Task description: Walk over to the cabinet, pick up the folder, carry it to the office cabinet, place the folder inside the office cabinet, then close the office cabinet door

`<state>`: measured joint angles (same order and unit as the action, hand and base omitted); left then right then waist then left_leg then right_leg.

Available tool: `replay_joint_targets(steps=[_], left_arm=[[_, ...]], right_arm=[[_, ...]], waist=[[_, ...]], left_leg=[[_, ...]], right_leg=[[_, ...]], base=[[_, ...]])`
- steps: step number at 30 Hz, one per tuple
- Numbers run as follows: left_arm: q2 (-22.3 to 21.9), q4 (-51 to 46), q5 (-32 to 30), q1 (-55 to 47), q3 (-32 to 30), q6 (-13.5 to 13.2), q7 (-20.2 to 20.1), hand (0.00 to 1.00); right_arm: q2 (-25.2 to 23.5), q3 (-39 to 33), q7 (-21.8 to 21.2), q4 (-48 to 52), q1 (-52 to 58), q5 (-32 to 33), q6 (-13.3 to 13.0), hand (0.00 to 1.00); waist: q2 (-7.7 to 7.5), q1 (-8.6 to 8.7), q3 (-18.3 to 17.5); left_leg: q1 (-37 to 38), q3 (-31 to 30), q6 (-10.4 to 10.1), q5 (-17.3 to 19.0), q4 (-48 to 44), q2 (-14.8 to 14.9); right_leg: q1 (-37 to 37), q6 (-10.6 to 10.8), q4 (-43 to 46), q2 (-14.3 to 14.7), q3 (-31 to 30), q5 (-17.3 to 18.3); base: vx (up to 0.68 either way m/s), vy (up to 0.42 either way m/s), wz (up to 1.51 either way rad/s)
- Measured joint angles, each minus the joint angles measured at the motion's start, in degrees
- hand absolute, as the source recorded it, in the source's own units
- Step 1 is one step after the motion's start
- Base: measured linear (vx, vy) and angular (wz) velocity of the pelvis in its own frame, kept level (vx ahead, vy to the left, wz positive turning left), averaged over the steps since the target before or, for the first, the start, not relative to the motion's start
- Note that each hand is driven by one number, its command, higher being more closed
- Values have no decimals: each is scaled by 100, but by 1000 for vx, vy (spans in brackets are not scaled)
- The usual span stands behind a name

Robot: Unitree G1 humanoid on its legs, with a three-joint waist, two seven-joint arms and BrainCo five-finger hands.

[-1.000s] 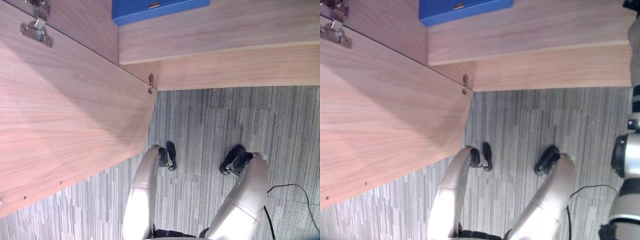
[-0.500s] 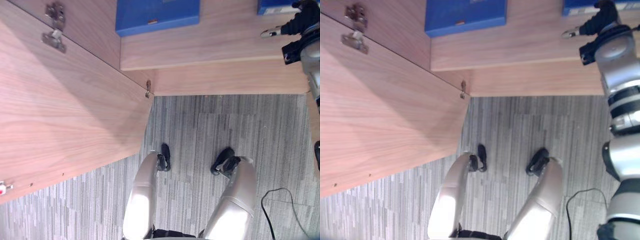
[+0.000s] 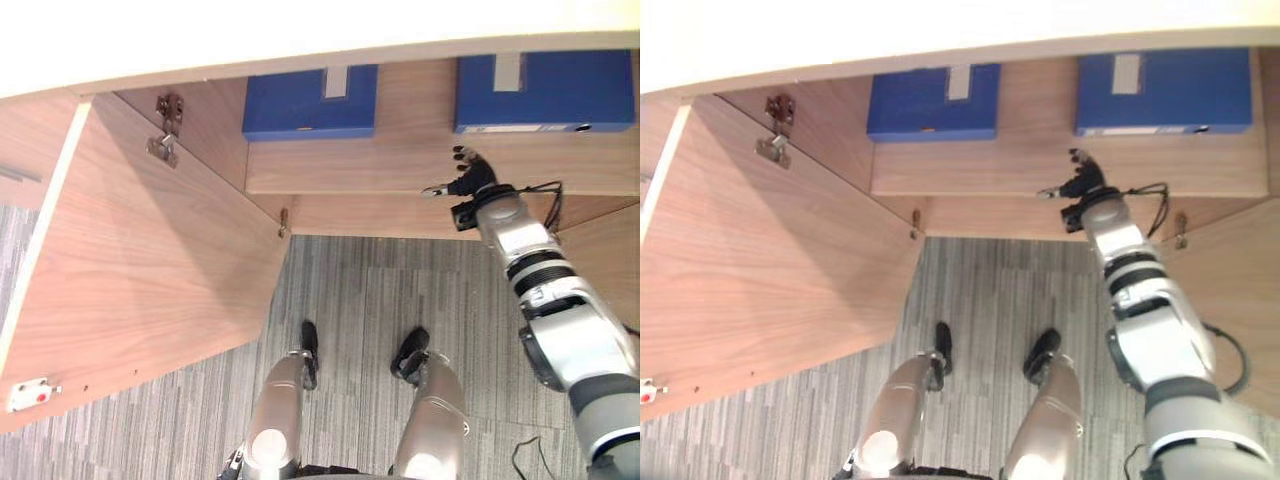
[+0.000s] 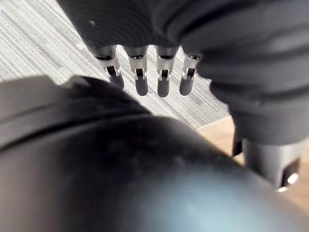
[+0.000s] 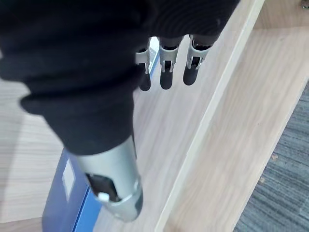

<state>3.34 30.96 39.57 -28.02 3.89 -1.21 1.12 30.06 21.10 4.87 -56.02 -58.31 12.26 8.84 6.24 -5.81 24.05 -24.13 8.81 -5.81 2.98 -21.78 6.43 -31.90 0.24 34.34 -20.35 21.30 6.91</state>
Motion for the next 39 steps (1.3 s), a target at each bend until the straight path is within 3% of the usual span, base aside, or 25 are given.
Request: replay_joint_targets(steps=[6, 9, 10, 13, 16, 17, 18, 21, 23, 26, 31, 32, 33, 35, 36, 39], left_arm=[[-27, 53, -140, -46, -334, 48, 5, 0], [-102, 66, -188, -37, -552, 81, 27, 0], [-152, 119, -268, -22, -668, 83, 79, 0], [-292, 125, -354, 35, -916, 76, 129, 0], [-566, 418, -413, 445, -1327, 57, 167, 0], [-666, 542, -529, 565, -1576, 35, 201, 0], [-669, 656, -584, 619, -1704, 10, 237, 0], [-672, 1073, -661, 854, -1980, 10, 368, 0], [-654, 1380, -851, 999, -2229, -12, 402, 0], [-659, 1711, -1083, 1300, -2566, -45, 401, 0], [-678, 2038, -1613, 1938, -2585, -108, 379, 0], [-718, 2034, -1662, 2037, -2581, -121, 376, 0], [-725, 2019, -1693, 2177, -2444, -125, 327, 0], [-725, 1916, -1706, 2152, -2472, -168, 333, 0], [-719, 1916, -1717, 2085, -2477, -146, 344, 0], [-716, 1916, -1725, 1993, -2468, -124, 344, 0]], right_arm=[[-842, -1081, 75, -237, 772, -3, 2, 0], [-1493, -1765, 223, -224, 1557, -4, -44, 0], [-1893, -2077, 336, -222, 2092, -8, -71, 0], [-2459, -2507, 440, -204, 3009, -7, -122, 0], [-3104, -3001, 541, -198, 4454, 93, -204, 0], [-3261, -3117, 566, -130, 5004, 299, -420, 0], [-3340, -3129, 608, 175, 5273, 468, -588, 0], [-3294, -3566, 688, 163, 5644, 498, -785, 0], [-3285, -3798, 730, 171, 5902, 468, -801, 0], [-3296, -4318, 836, 194, 6166, 713, -816, 0], [-3233, -4702, 898, 478, 6562, 907, -855, 0], [-3231, -4721, 899, 501, 6598, 907, -861, 0], [-3295, -4929, 906, 539, 6673, 898, -856, 0], [-3370, -4942, 921, 615, 6756, 876, -837, 0], [-3426, -4951, 913, 747, 6837, 843, -843, 0], [-3456, -4989, 932, 1141, 6941, 686, -835, 0]], waist=[[-23, -23, -346], [-33, -31, -459], [-41, -41, -564], [-64, -48, -758], [-97, -9, -1009], [-136, -2, -1113], [-222, 25, -1151], [-299, 51, -1460], [-469, 168, -1713], [-549, 236, -1971], [-497, 491, -1943], [-494, 545, -1942], [-400, 659, -1902], [-449, 645, -1898], [-458, 643, -1906], [-409, 675, -1916]], left_leg=[[470, 100, -13, -119, 430, 50], [803, 202, -20, -69, 458, 131], [962, 277, -51, -6, 451, 211], [1191, 375, -63, 100, 421, 324], [1527, 589, -100, 417, 194, 620], [1605, 586, -29, 631, -18, 700], [1622, 294, 183, 885, -189, 640], [1843, -401, -64, 1264, -228, 371], [2132, -161, -61, 1270, 75, 374], [2460, 332, -40, 1254, 410, 375], [3169, 1537, -24, 1157, 880, 233], [3307, 1750, -14, 1151, 967, 229], [3508, 2033, -9, 1147, 1093, 251], [3763, 2311, -33, 1157, 1169, 169], [3936, 2496, -68, 1182, 1124, 119], [4037, 2684, -57, 1180, 923, 302]], right_leg=[[401, 15, -389, 168, 41, -111], [747, 21, -520, 282, 34, -113], [910, 27, -610, 404, 15, -117], [1140, 29, -749, 578, -37, -123], [1466, 54, -954, 935, -239, -126], [1495, 40, -983, 1088, -444, -135], [1501, -9, -999, 1215, -703, -146], [1532, 55, -1107, 1499, -1118, -207], [1693, 94, -1499, 1703, -1372, -390], [1753, 70, -2021, 1928, -1784, -770], [1671, -22, -2164, 2240, -2533, -1211], [1661, -61, -2172, 2251, -2455, -1227], [1563, -491, -1804, 1962, -1564, -709], [1499, -495, -1276, 1386, -400, -333], [1567, -581, -1132, 1182, 75, -394], [1621, -578, -1120, 1280, 273, -183]], base=[[61, 16, -9], [54, -12, -13], [49, -26, -24], [37, -18, -26], [36, -11, -58], [14, 51, -102], [-17, 102, -119], [-25, 127, -89], [27, 93, -93], [73, 105, -100], [89, 89, -121], [16, 66, -134], [13, 56, -91], [71, 91, -88], [99, 65, -106], [126, -49, -61]])
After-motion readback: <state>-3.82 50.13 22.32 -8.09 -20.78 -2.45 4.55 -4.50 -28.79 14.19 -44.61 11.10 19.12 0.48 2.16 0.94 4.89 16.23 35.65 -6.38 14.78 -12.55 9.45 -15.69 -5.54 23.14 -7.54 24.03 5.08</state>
